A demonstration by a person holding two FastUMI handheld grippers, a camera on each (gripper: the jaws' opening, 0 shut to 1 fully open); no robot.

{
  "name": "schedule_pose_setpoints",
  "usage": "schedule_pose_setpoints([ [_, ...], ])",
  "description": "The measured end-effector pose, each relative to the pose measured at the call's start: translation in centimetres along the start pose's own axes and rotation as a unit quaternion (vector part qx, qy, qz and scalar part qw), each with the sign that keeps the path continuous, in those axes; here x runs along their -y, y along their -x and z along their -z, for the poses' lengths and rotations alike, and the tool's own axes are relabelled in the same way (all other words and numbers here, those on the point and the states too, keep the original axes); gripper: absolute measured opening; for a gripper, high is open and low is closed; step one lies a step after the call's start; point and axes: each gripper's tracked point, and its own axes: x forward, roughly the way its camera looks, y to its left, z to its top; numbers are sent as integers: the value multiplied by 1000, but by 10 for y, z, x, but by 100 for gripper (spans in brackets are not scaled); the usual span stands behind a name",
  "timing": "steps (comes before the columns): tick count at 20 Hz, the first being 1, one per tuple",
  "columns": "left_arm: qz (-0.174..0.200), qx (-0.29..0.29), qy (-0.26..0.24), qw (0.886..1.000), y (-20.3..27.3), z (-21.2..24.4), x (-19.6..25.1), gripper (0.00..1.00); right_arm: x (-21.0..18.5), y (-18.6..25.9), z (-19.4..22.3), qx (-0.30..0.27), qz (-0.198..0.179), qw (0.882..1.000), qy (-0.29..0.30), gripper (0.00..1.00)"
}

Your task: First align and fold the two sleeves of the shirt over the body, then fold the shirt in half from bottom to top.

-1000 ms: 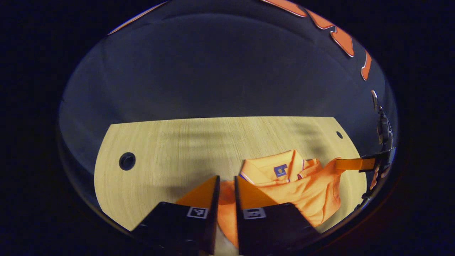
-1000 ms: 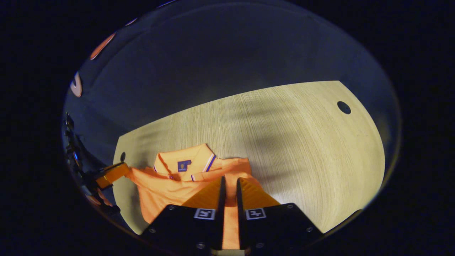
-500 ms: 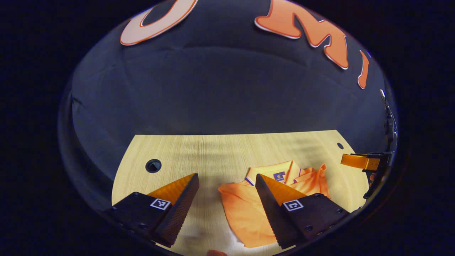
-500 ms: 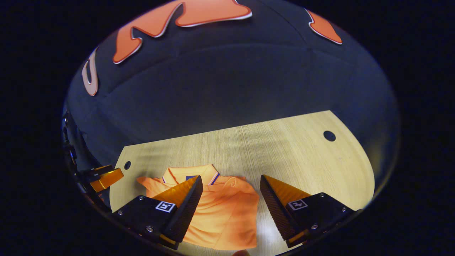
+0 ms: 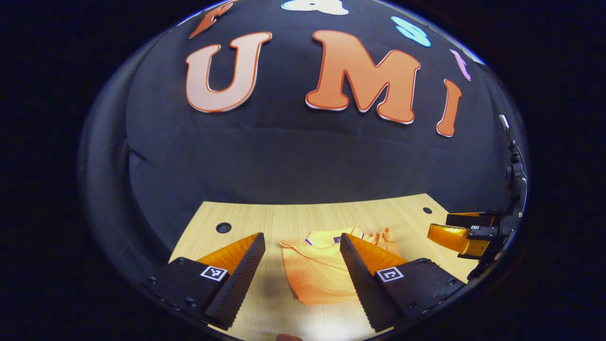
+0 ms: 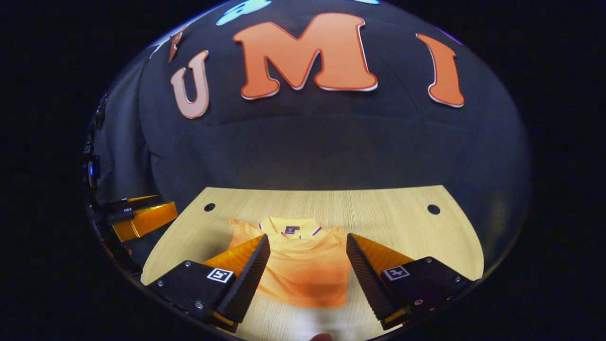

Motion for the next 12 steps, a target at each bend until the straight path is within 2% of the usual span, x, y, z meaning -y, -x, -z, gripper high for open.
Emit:
schedule_pose_setpoints([
  [6, -33, 88, 1, 996, 103, -21, 13, 98, -12, 84, -19, 93, -18, 995, 28, 99],
  [12, -37, 160, -4, 986, 184, -23, 42, 98, -29, 142, -11, 166, -46, 984, 39, 98],
])
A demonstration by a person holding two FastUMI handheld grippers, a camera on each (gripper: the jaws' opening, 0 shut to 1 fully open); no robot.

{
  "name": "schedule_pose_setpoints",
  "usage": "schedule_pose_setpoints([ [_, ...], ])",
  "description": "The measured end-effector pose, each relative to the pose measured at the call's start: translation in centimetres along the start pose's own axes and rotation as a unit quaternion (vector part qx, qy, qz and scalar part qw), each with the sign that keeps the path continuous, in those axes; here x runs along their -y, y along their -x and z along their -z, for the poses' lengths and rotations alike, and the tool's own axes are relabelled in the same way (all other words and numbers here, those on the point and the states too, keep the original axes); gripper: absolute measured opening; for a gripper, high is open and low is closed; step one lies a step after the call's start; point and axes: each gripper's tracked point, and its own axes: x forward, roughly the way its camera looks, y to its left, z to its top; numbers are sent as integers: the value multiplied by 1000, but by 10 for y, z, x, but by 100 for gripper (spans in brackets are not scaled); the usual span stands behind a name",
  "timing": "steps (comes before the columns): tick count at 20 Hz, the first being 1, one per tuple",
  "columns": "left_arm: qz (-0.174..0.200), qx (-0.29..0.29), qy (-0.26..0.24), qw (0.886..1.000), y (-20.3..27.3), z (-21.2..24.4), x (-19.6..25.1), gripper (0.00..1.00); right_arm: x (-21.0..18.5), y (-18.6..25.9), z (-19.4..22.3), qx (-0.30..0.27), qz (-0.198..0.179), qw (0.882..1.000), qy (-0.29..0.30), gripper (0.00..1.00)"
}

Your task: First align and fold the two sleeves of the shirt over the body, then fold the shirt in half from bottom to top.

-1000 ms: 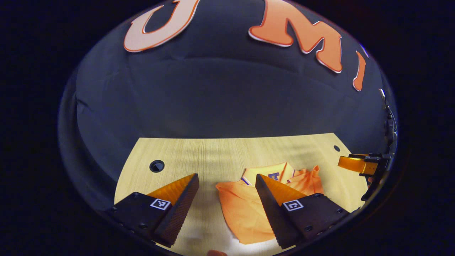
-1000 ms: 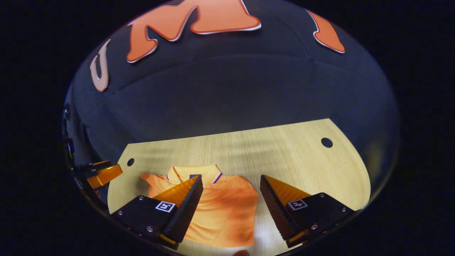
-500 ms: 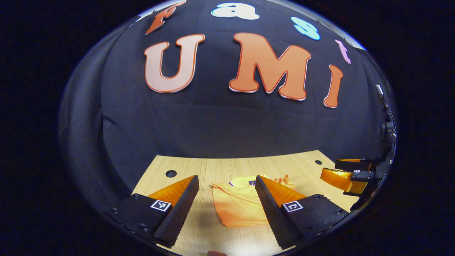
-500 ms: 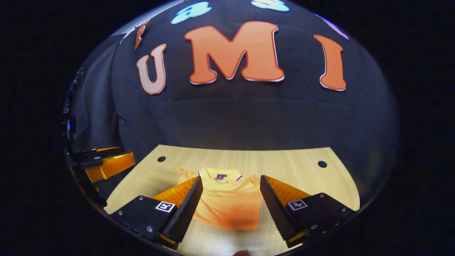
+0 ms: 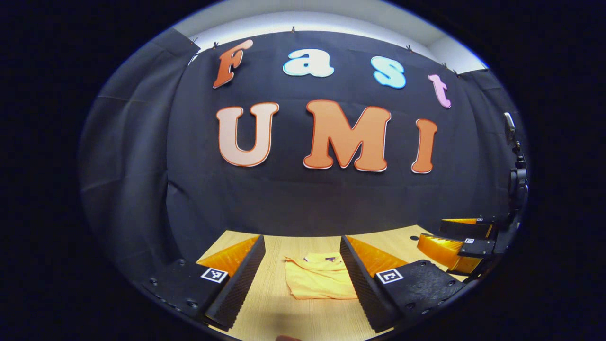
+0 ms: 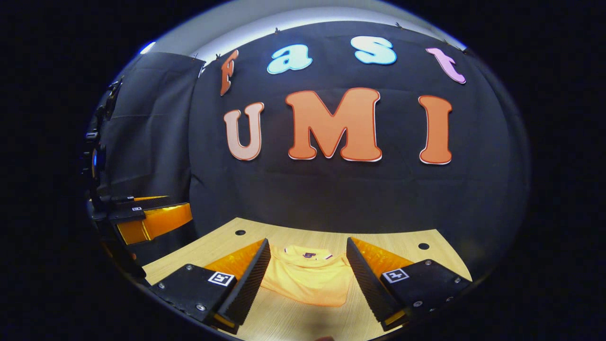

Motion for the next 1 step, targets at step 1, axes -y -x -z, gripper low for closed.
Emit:
schedule_pose_setpoints([
  [1, -2, 13, 2, 1000, 17, -2, 6, 98, -3, 9, 2, 2, -2, 1000, -1, 98],
])
